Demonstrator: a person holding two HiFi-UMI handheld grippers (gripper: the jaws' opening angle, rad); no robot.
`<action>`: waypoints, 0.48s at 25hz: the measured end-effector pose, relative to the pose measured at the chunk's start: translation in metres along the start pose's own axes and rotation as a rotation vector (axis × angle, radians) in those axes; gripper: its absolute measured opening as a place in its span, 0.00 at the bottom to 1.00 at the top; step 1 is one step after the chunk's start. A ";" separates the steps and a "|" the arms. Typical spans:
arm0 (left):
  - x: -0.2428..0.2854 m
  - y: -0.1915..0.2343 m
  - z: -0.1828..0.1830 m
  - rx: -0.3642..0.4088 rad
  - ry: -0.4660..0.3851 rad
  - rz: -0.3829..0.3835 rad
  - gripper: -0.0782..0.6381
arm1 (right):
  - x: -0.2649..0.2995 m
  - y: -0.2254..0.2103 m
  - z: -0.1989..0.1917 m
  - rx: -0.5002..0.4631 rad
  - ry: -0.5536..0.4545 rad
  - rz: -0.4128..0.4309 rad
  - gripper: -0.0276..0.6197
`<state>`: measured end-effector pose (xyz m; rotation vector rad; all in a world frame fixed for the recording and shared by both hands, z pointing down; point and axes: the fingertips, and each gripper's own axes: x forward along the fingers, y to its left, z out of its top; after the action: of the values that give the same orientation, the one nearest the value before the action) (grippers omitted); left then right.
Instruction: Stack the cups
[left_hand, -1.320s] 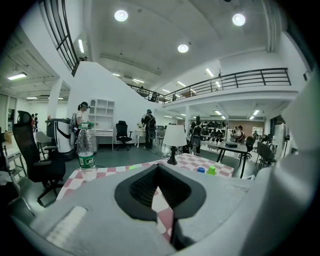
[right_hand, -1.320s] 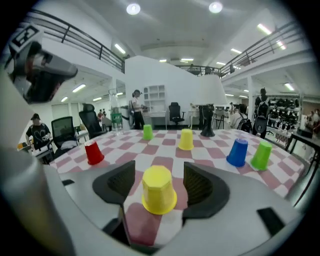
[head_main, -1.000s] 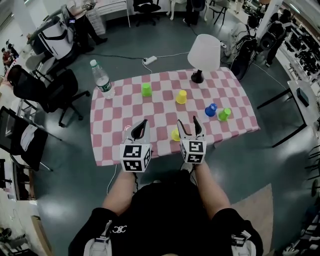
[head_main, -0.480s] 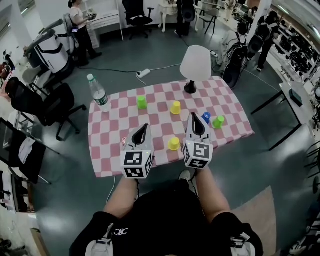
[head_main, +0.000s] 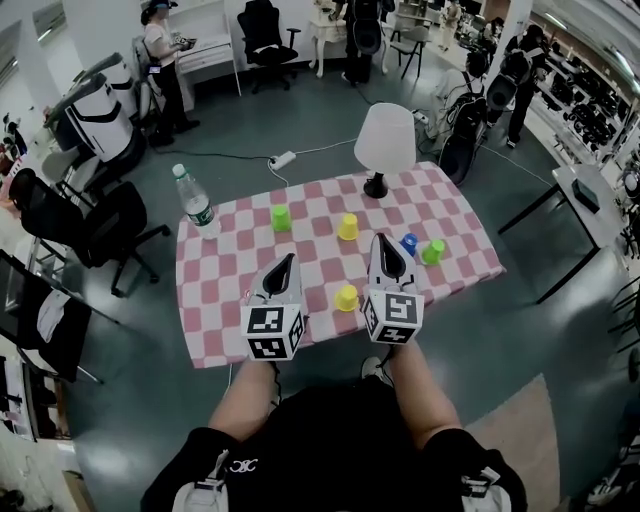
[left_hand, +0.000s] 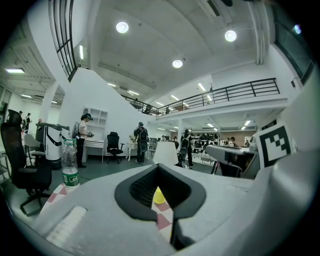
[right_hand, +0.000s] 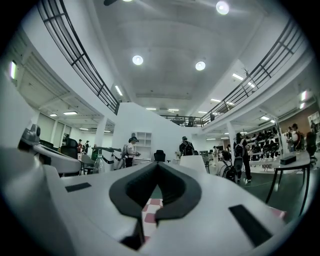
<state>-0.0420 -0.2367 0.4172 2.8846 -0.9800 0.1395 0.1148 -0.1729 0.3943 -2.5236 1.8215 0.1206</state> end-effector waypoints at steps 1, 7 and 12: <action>0.002 0.000 0.000 -0.001 0.000 0.000 0.13 | 0.001 -0.002 0.001 -0.004 -0.003 0.000 0.05; 0.022 -0.018 0.000 0.033 0.002 0.001 0.13 | 0.005 -0.030 -0.001 0.008 -0.002 -0.009 0.05; 0.048 -0.048 0.006 0.016 -0.003 -0.007 0.13 | 0.008 -0.070 0.000 0.004 -0.003 -0.016 0.05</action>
<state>0.0257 -0.2286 0.4141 2.9031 -0.9736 0.1433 0.1840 -0.1579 0.3924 -2.5332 1.7983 0.1209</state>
